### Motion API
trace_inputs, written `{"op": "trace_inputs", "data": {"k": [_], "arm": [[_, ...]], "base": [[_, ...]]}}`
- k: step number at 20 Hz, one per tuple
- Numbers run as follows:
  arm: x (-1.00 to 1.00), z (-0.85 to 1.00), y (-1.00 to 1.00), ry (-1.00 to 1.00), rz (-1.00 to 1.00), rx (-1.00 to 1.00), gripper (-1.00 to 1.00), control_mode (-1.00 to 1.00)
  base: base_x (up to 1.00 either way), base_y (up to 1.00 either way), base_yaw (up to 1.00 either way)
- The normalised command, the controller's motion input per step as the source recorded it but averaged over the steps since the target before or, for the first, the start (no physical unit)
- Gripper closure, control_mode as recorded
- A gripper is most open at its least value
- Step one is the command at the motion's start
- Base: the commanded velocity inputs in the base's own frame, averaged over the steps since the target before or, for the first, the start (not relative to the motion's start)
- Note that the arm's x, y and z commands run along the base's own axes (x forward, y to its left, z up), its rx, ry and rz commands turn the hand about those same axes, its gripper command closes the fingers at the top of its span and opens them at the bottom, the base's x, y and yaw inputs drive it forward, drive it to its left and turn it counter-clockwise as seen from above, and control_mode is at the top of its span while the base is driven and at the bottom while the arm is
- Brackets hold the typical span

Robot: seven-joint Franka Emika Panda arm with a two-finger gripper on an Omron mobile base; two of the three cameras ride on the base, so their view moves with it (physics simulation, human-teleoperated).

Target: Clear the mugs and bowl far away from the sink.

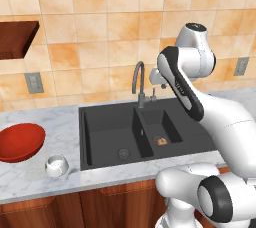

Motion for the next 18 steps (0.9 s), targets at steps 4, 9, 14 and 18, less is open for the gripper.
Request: {"op": "trace_inputs", "data": {"k": [4, 9, 14, 18], "arm": [[-0.13, 0.0, 0.19, -0.01, 0.0, 0.0, -1.0, -1.0], [-0.32, -0.02, 0.72, -0.02, 0.08, 0.0, -1.0, -1.0], [-0.33, -0.14, 0.76, 0.0, 0.08, 0.0, -1.0, -1.0], [-0.27, -0.22, 0.71, 0.0, 0.04, 0.01, -1.0, -1.0]], "base": [[0.0, 0.0, 0.0], [0.0, 0.0, 0.0], [0.0, 0.0, 0.0], [0.0, 0.0, 0.0]]}}
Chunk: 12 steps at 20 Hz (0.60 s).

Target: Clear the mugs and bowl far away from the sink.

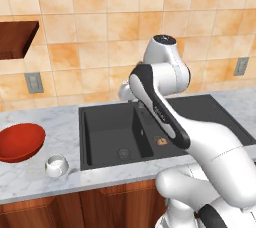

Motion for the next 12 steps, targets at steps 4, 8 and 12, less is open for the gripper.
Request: {"op": "trace_inputs", "data": {"k": [4, 8, 12], "arm": [[-0.13, -0.06, 0.57, 0.01, 0.05, 0.04, -1.0, -1.0], [-0.19, -0.06, 0.49, 0.04, 0.1, 0.0, -1.0, -1.0], [-0.28, -0.03, 0.41, 0.05, 0.11, -0.03, -1.0, -1.0]], "base": [[0.0, 0.0, 0.0], [0.0, 0.0, 0.0], [0.0, 0.0, 0.0]]}}
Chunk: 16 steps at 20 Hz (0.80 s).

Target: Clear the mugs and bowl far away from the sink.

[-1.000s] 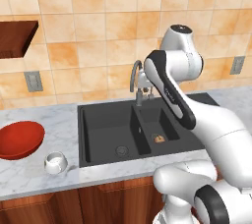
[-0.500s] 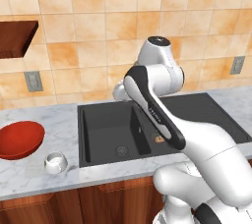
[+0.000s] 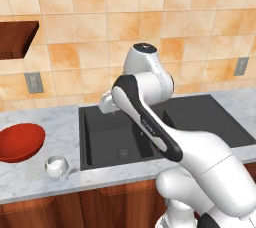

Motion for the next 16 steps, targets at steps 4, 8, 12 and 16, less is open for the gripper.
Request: {"op": "trace_inputs", "data": {"k": [4, 8, 12, 16], "arm": [[-0.34, -0.08, 0.43, 0.07, 0.1, -0.01, -1.0, -1.0], [-0.39, -0.15, 0.5, 0.05, 0.08, -0.03, -1.0, -1.0], [-0.38, -0.32, 0.5, 0.05, 0.06, 0.0, -1.0, -1.0], [-0.34, -0.37, 0.47, 0.03, 0.04, 0.0, -1.0, -1.0]], "base": [[0.0, 0.0, 0.0], [0.0, 0.0, 0.0], [0.0, 0.0, 0.0], [0.0, 0.0, 0.0]]}}
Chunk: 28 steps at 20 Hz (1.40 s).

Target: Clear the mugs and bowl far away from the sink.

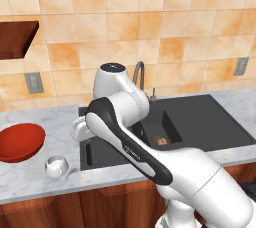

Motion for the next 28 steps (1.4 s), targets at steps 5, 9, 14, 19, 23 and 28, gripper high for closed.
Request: {"op": "trace_inputs", "data": {"k": [5, 9, 14, 19, 23, 28], "arm": [[-0.25, -0.4, 0.3, 0.04, 0.0, 0.0, -1.0, -1.0], [-0.04, -0.51, 0.17, 0.06, 0.0, 0.0, -1.0, -1.0], [0.0, -0.42, 0.18, 0.05, 0.0, 0.0, -1.0, -1.0], [0.0, -0.38, 0.3, 0.03, 0.0, 0.0, -1.0, -1.0], [0.03, -0.36, 0.27, 0.02, 0.0, 0.0, -1.0, -1.0], [0.16, -0.33, 0.23, 0.0, 0.0, 0.0, -1.0, -1.0]], "base": [[0.0, 0.0, 0.0], [0.0, 0.0, 0.0], [0.0, 0.0, 0.0], [0.0, 0.0, 0.0], [0.0, 0.0, 0.0], [0.0, 0.0, 0.0]]}}
